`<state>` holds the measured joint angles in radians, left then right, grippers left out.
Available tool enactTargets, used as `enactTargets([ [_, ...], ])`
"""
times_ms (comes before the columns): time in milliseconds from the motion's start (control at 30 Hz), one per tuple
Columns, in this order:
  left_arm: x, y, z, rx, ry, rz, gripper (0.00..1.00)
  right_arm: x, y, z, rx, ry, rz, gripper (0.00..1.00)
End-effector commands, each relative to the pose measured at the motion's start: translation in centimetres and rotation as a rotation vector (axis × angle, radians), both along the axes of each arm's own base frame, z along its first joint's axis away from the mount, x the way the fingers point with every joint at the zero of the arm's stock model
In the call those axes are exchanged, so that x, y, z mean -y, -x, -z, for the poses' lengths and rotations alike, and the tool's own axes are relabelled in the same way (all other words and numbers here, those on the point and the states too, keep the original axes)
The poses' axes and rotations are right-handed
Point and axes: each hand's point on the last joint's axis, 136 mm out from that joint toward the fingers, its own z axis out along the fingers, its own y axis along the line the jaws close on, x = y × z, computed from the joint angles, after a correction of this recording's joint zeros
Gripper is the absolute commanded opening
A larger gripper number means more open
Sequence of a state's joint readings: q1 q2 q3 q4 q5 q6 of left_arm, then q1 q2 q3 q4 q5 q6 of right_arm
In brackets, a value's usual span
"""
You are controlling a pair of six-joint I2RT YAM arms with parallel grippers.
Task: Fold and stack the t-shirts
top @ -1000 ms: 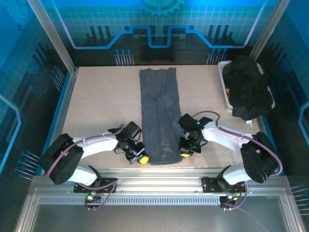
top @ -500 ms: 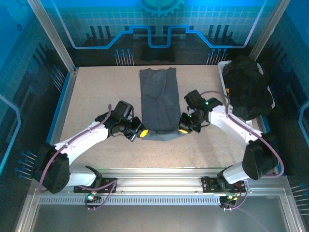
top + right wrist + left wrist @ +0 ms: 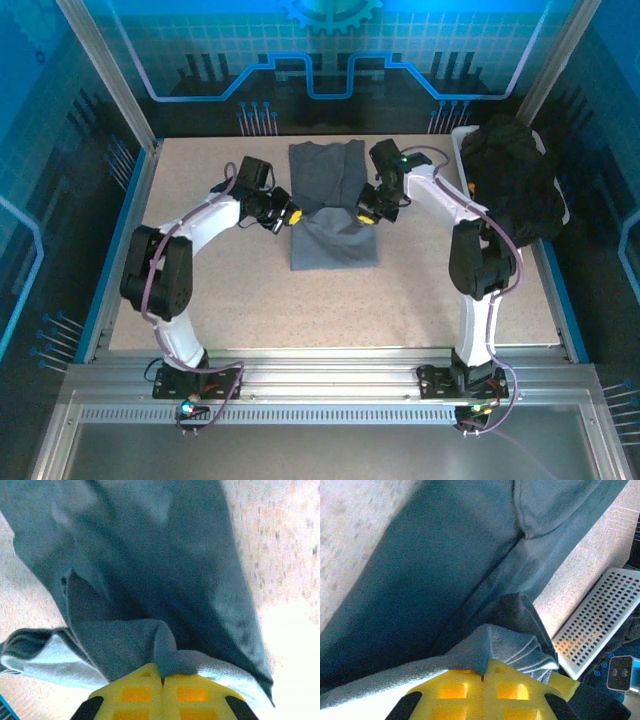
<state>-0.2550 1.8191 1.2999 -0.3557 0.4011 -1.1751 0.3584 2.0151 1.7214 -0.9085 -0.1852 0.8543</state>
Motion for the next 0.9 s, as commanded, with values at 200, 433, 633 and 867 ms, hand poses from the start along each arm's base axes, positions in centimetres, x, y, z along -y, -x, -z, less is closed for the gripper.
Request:
enactTargets([
  [200, -0.5, -5.3, 2.3, 0.005, -0.005, 0.019, 0.00, 1.1, -5.4, 3.4, -0.047, 0.006, 0.035, 0.00],
  [433, -1.0, -7.0, 3.7, -0.038, -0.027, 0.017, 0.17, 0.9, -9.1, 4.0, -0.032, -0.069, 0.015, 0.29],
  [633, -3.2, -5.1, 1.6, -0.035, -0.141, -0.004, 0.48, 2.0, -10.9, 0.5, 0.068, -0.118, -0.044, 0.51],
  [867, -2.5, 3.8, 2.4, -0.094, -0.101, -0.015, 0.51, 4.5, -4.5, -1.4, 0.052, -0.061, -0.070, 0.51],
])
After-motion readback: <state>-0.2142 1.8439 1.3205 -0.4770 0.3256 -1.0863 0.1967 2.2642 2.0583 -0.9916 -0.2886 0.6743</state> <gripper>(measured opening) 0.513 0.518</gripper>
